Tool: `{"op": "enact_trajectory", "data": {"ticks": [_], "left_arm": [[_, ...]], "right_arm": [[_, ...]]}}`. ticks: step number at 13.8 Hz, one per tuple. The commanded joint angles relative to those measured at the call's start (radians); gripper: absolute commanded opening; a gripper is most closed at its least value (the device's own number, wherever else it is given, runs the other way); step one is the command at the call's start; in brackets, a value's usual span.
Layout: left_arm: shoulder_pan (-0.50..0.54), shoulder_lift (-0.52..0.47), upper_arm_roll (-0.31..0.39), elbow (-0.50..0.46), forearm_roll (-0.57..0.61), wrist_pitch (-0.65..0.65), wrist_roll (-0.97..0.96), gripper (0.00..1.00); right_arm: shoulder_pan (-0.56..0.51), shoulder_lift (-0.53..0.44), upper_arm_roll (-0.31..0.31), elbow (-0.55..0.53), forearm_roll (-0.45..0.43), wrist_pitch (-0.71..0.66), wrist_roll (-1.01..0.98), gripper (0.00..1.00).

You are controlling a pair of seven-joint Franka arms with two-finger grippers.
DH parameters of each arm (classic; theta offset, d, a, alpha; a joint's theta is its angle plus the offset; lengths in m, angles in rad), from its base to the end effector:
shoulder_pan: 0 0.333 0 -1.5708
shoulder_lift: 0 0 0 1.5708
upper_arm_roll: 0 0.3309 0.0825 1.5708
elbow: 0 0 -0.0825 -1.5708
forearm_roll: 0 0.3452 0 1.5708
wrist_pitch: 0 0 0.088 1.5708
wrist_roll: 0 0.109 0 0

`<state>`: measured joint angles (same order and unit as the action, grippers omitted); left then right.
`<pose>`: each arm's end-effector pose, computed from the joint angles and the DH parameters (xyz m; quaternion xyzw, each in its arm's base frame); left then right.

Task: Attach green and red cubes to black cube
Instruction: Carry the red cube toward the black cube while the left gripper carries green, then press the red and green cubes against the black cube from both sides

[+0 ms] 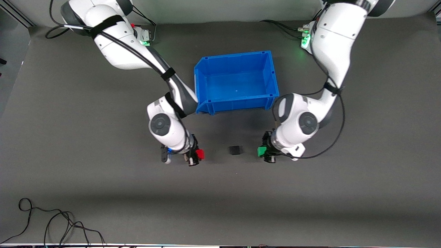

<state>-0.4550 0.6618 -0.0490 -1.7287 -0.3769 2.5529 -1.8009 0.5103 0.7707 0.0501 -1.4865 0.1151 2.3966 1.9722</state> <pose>0.5895 -0.3146 0.2537 0.6858 0.7117 -0.0876 0.1247 0.6060 0.3726 0.2628 -0.7261 0.6816 0.0352 0.0840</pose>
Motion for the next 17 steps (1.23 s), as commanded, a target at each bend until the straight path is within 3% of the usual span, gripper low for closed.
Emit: {"op": "enact_trajectory", "data": {"ticks": [1,4,7,12,17], "left_arm": [[-0.053,0.039,0.02,0.04,0.003,0.013,-0.067,0.0],[-0.076,0.064,0.02,0.049,0.006,0.059,-0.103,0.0],[-0.086,0.081,0.02,0.052,0.003,0.084,-0.112,0.0],[-0.086,0.099,0.023,0.07,0.004,0.086,-0.121,0.0],[-0.111,0.111,0.024,0.077,0.006,0.101,-0.155,0.0]], "right_arm": [[0.065,0.062,-0.019,0.104,-0.006,-0.077,0.115,0.0],[0.092,0.099,-0.019,0.132,-0.067,-0.099,0.212,0.0],[0.103,0.136,-0.018,0.164,-0.069,-0.099,0.263,0.0],[0.09,0.24,-0.019,0.333,-0.068,-0.099,0.295,0.0],[0.125,0.262,-0.018,0.35,-0.071,-0.103,0.295,0.0]]}}
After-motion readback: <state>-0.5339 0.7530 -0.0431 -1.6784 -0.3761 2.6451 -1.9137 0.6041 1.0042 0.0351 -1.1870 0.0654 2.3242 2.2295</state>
